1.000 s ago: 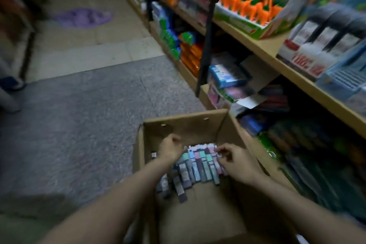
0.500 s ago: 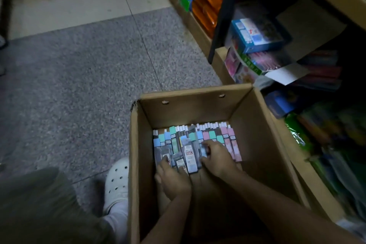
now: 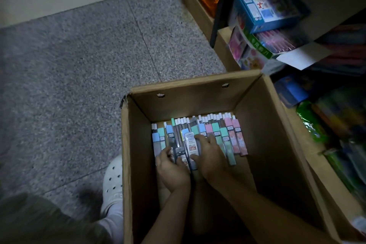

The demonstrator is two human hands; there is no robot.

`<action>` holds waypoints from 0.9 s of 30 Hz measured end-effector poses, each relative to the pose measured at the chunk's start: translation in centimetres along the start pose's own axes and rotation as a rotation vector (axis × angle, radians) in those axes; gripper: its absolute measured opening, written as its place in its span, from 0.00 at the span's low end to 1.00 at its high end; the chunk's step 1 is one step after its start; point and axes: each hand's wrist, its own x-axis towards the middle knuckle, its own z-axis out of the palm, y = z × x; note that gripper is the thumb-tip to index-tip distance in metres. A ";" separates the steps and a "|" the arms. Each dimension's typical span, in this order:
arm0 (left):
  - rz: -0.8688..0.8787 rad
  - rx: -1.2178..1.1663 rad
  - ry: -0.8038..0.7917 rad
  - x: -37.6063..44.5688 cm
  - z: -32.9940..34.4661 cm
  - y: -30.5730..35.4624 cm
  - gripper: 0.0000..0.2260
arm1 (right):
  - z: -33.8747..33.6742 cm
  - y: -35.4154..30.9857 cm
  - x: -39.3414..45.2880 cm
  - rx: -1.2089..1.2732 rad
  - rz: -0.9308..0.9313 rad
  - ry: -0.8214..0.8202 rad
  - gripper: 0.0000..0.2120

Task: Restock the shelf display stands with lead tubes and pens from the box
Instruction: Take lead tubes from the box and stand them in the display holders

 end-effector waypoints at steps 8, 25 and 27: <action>-0.043 -0.036 -0.026 -1.4 -0.5 0.1 0.14 | 0.3 1.4 -0.9 -0.027 0.007 -0.096 0.44; -0.265 -0.443 -0.383 -1.5 -1.0 1.8 0.15 | -0.4 3.3 -1.3 0.007 -0.038 -0.069 0.33; -0.299 -0.510 -0.378 -0.9 -1.2 1.9 0.16 | -0.8 2.7 -0.5 0.037 -0.063 -0.013 0.28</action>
